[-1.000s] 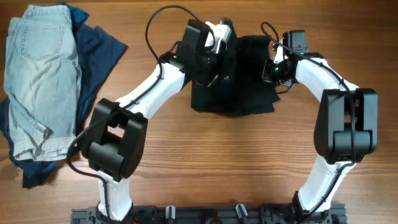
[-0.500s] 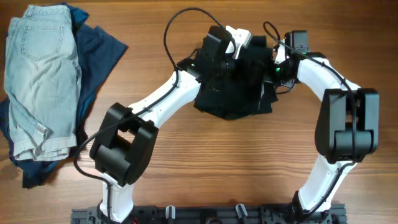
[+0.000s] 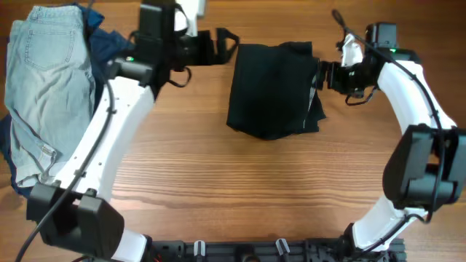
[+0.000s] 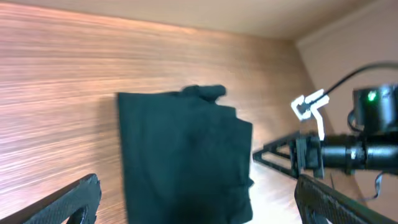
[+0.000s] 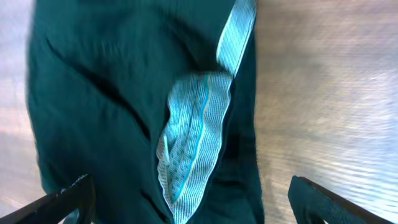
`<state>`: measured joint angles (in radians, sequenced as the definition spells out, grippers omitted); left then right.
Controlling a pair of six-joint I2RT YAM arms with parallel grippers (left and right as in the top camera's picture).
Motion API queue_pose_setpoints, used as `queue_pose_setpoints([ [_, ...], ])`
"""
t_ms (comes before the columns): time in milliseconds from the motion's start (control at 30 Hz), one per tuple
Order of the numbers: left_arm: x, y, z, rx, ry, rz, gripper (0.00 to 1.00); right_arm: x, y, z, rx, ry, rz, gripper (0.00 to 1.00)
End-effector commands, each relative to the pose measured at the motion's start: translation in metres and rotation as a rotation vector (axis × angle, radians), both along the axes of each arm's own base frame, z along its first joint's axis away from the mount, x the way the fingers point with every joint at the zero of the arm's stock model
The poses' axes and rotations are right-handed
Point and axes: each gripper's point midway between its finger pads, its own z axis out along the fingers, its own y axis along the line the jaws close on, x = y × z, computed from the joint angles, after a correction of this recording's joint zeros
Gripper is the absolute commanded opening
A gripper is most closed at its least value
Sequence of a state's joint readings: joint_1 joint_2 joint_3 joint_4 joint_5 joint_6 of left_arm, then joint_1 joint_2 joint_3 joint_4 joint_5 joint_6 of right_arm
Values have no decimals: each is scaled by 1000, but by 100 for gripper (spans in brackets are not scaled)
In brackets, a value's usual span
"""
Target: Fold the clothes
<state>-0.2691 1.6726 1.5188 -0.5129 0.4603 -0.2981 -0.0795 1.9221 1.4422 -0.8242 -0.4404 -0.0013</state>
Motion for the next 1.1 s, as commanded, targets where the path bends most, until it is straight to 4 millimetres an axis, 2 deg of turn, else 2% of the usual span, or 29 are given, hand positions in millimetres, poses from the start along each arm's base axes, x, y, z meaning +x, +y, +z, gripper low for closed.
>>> queue_pose_setpoints([
  [0,-2,29,2,15,34,55,100,-2,17,-17,-24,2,111,99],
  [133,-7,38,-10,78,57,55,100,2,24,-47,-80,34,134,99],
  [233,-9,41,-14,91,76,64,100,4,7,-72,-201,77,80,99],
  [300,-10,42,-16,99,82,69,100,9,-3,-75,-246,75,26,98],
  [433,-10,42,-16,99,83,69,100,14,-3,-76,-243,64,3,97],
  [567,-10,42,-16,98,83,69,100,1,16,-84,-216,86,66,86],
  [633,-11,41,-16,99,87,66,100,-3,26,-86,-216,89,95,79],
  [667,-12,40,-17,101,91,63,100,-3,29,-86,-215,90,93,71],
  [767,-15,40,-20,105,109,61,100,-5,34,-91,-204,115,56,44],
  [833,-15,40,-20,105,110,61,100,-7,34,-100,-203,141,44,30],
  [867,-15,40,-21,105,111,61,100,-9,34,-107,-201,161,33,19],
  [933,-16,40,-21,106,113,61,100,0,32,-110,-169,168,-85,4],
  [1067,-16,40,-22,107,115,62,100,29,39,-94,57,110,-194,4],
])
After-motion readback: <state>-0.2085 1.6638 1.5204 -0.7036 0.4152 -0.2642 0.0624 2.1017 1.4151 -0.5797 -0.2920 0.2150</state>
